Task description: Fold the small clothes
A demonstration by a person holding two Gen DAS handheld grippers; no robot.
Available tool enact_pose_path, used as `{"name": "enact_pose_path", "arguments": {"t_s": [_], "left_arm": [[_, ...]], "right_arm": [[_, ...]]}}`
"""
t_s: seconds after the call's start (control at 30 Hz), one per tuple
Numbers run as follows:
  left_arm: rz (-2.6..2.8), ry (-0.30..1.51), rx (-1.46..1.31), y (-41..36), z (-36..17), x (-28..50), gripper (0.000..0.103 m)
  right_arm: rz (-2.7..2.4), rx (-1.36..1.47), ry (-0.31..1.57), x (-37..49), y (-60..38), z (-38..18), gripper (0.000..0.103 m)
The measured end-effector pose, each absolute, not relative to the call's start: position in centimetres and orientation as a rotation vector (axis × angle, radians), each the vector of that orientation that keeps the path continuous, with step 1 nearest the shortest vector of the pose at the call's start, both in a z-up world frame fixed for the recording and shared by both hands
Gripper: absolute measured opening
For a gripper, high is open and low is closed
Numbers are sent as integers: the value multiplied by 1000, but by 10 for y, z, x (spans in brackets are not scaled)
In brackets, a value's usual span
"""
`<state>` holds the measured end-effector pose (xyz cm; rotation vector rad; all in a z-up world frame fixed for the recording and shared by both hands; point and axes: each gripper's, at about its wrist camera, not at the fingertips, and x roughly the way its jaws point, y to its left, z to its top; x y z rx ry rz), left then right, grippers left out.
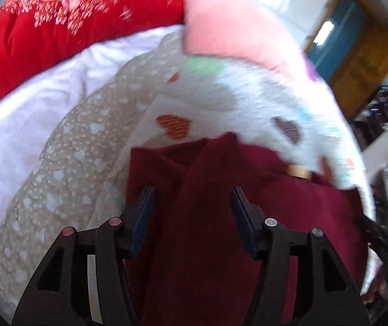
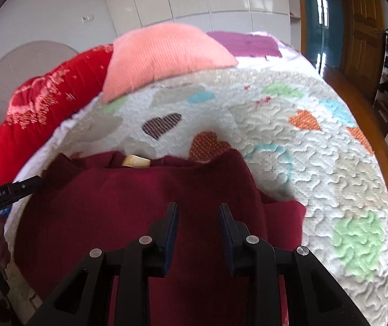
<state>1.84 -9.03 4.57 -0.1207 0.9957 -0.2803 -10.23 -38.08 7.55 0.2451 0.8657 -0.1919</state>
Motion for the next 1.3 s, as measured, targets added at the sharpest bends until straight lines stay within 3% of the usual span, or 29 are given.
{"name": "enact_pose_path", "arguments": {"t_s": [0.17,0.57,0.67,1.03,1.3], "left_arm": [[-218,1003,-173,-73,25,38,63],[-209,949,-151,-39,62,-41,63],[-180,937,-190,-27,57,-59,68],[-218,931,-239,-17,32,-70,72],[-231,924,-207,-21,29,-66,74]], "right_arm": [[-246,308,902,-88,-420,38,28],[-44,243,831,-104,-341,95,30],[55,215,825,-87,-302,96,30],[248,150,919,20,-184,55,30],[195,168,993,67,-171,26,30]]}}
